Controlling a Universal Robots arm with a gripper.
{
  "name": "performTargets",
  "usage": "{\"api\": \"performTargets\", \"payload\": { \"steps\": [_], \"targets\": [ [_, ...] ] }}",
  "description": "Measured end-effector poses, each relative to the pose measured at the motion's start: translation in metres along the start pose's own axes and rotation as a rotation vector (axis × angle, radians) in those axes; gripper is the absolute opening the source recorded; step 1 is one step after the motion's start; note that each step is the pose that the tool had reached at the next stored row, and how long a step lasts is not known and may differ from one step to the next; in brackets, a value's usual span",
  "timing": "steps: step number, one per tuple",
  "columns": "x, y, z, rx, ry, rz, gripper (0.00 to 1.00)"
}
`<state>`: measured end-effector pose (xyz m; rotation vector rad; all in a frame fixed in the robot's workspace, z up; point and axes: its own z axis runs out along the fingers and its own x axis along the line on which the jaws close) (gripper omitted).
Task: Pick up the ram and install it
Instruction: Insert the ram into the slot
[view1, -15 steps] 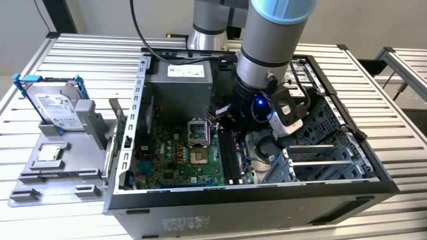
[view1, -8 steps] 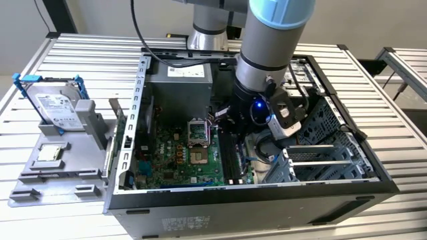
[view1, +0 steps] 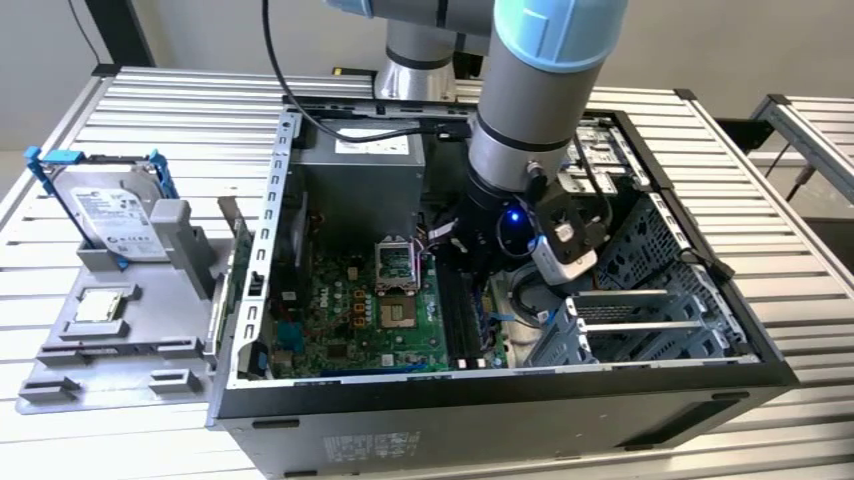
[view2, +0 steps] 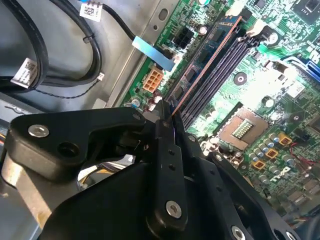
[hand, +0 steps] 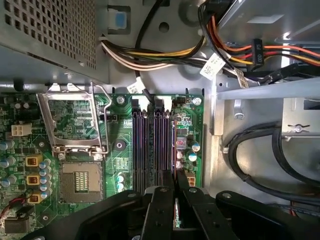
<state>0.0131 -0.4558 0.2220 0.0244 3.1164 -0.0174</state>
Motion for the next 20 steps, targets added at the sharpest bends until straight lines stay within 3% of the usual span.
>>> {"api": "performTargets", "payload": {
  "steps": [20],
  "targets": [
    [0.0033,0.0023,0.0035,0.0011,0.0000,0.004,0.00]
  ]
}}
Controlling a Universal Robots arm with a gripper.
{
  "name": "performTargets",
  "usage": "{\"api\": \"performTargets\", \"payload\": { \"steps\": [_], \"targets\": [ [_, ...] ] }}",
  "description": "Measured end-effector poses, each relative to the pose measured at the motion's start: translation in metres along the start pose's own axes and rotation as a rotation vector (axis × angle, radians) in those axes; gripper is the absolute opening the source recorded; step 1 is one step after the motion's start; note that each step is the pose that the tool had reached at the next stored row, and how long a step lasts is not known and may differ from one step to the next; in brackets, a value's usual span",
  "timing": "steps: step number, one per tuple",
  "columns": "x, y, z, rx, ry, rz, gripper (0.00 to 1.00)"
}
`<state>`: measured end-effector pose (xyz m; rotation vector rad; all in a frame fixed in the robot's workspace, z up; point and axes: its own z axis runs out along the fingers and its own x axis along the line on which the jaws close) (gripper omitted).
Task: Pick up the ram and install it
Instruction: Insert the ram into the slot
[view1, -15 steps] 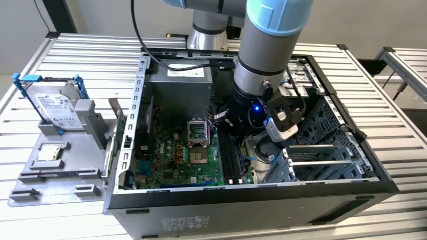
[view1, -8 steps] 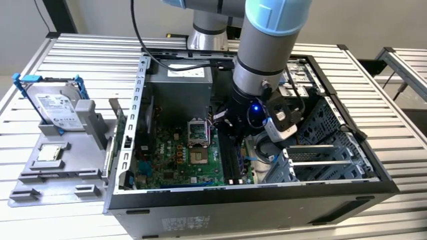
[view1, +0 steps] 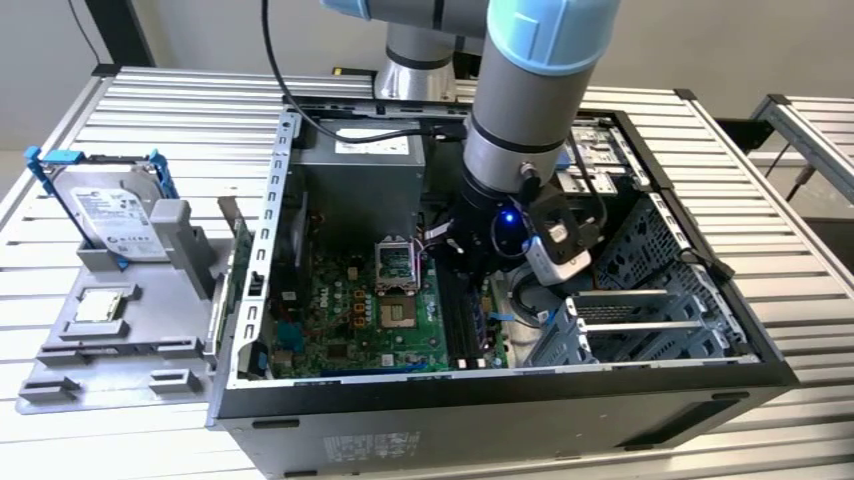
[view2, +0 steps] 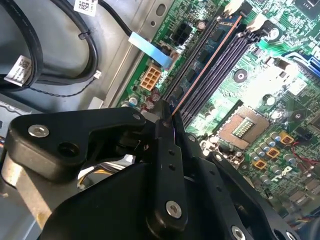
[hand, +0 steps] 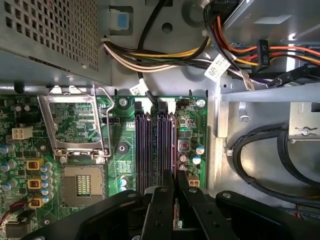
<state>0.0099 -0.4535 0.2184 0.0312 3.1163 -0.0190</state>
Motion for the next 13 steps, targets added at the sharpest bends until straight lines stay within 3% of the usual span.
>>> {"api": "performTargets", "payload": {
  "steps": [13],
  "targets": [
    [0.0003,-0.0002,0.0036,-0.0001,0.0009,0.001,0.00]
  ]
}}
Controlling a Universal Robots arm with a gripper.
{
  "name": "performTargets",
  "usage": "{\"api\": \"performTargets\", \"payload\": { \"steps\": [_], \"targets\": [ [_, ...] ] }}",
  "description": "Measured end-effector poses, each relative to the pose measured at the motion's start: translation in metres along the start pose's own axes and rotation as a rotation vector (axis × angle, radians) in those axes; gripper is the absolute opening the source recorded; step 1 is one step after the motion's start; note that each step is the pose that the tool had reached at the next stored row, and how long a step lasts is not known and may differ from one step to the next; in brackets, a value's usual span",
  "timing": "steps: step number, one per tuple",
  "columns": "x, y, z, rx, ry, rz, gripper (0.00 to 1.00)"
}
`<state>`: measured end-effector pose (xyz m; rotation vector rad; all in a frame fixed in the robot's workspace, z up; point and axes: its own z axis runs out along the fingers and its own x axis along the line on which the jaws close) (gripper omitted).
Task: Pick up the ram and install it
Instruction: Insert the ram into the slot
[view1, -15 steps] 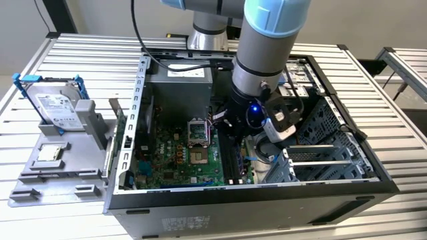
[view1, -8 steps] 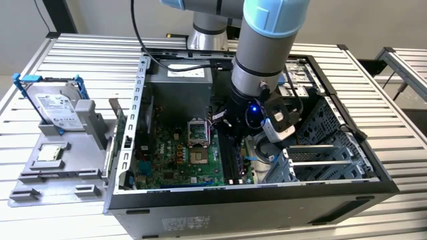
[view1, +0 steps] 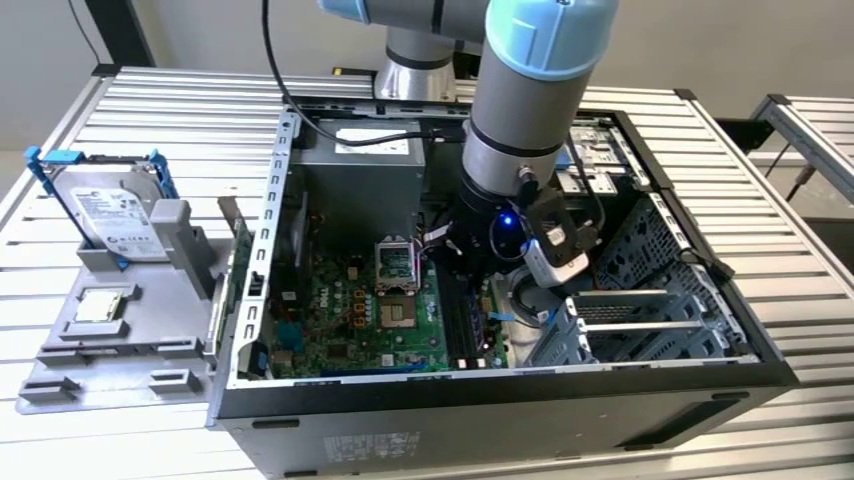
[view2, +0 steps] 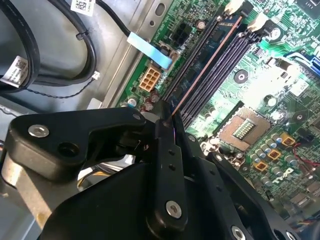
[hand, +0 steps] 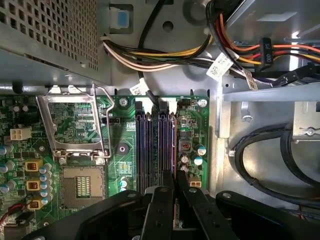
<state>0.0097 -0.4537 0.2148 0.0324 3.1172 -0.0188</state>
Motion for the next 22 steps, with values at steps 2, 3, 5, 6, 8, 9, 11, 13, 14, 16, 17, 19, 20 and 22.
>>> {"api": "performTargets", "payload": {
  "steps": [2,3,5,6,8,9,11,13,14,16,17,19,20,22],
  "targets": [
    [0.0000,0.0000,0.0001,0.0000,0.0009,0.000,0.00],
    [0.0000,0.0000,0.0004,-0.0001,0.0011,0.000,0.00],
    [0.0000,0.0000,0.0005,-0.0002,0.0016,-0.002,0.00],
    [0.0000,0.0000,0.0005,-0.0002,0.0018,-0.003,0.00],
    [-0.0001,-0.0001,0.0007,-0.0003,0.0019,-0.003,0.00],
    [-0.0002,-0.0001,0.0008,-0.0003,0.0019,-0.002,0.00],
    [-0.0002,-0.0004,0.0008,-0.0002,0.0019,-0.001,0.00],
    [-0.0004,-0.0005,0.0010,0.0001,0.0019,0.000,0.00],
    [-0.0004,-0.0006,0.0013,0.0003,0.0019,0.000,0.00],
    [-0.0004,-0.0007,0.0021,0.0008,0.0020,0.002,0.00],
    [-0.0004,-0.0006,0.0030,0.0005,0.0019,0.003,0.00],
    [-0.0003,-0.0005,0.0048,0.0006,0.0019,0.004,0.00],
    [-0.0003,-0.0005,0.0058,0.0005,0.0020,0.005,0.00],
    [-0.0002,-0.0005,0.0074,0.0006,0.0022,0.005,0.00]
  ]
}}
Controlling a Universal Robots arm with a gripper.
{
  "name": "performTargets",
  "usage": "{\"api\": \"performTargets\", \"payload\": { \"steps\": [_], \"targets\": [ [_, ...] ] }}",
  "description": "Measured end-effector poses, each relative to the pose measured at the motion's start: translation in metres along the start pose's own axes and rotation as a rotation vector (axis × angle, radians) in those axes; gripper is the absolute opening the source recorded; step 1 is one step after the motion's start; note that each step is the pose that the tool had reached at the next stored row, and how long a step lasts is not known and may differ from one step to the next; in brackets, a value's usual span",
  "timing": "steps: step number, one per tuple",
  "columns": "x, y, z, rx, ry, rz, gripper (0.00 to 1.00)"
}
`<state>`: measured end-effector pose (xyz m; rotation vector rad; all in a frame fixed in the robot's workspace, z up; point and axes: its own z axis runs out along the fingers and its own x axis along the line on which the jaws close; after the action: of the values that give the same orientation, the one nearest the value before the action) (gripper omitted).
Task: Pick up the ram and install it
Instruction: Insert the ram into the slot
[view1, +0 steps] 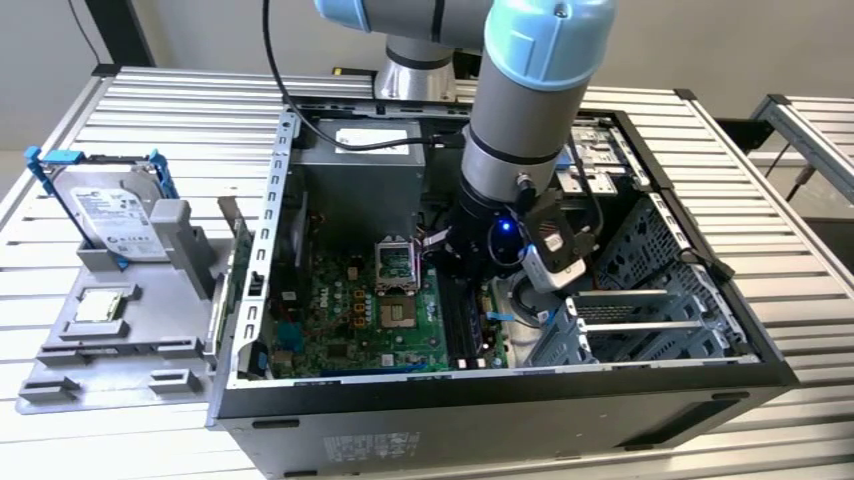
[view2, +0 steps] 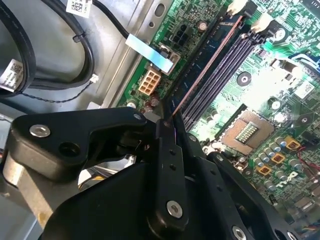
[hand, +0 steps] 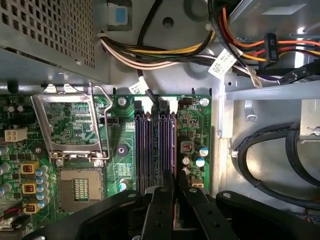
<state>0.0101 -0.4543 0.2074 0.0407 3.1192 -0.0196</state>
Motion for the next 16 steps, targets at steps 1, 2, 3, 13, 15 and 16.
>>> {"api": "performTargets", "payload": {
  "steps": [1,2,3,13,15,16],
  "targets": [
    [0.0000,0.0000,0.0008,0.0002,-0.0001,0.000,0.00],
    [0.0000,0.0000,0.0013,0.0002,0.0000,0.000,0.00],
    [0.0000,0.0000,0.0012,0.0002,0.0005,0.000,0.00],
    [0.0000,0.0000,0.0015,-0.0001,0.0078,0.000,1.00],
    [0.0000,0.0000,0.0014,0.0001,0.0093,0.000,1.00],
    [0.0000,-0.0001,0.0007,0.0006,0.0093,0.000,1.00]
  ]
}}
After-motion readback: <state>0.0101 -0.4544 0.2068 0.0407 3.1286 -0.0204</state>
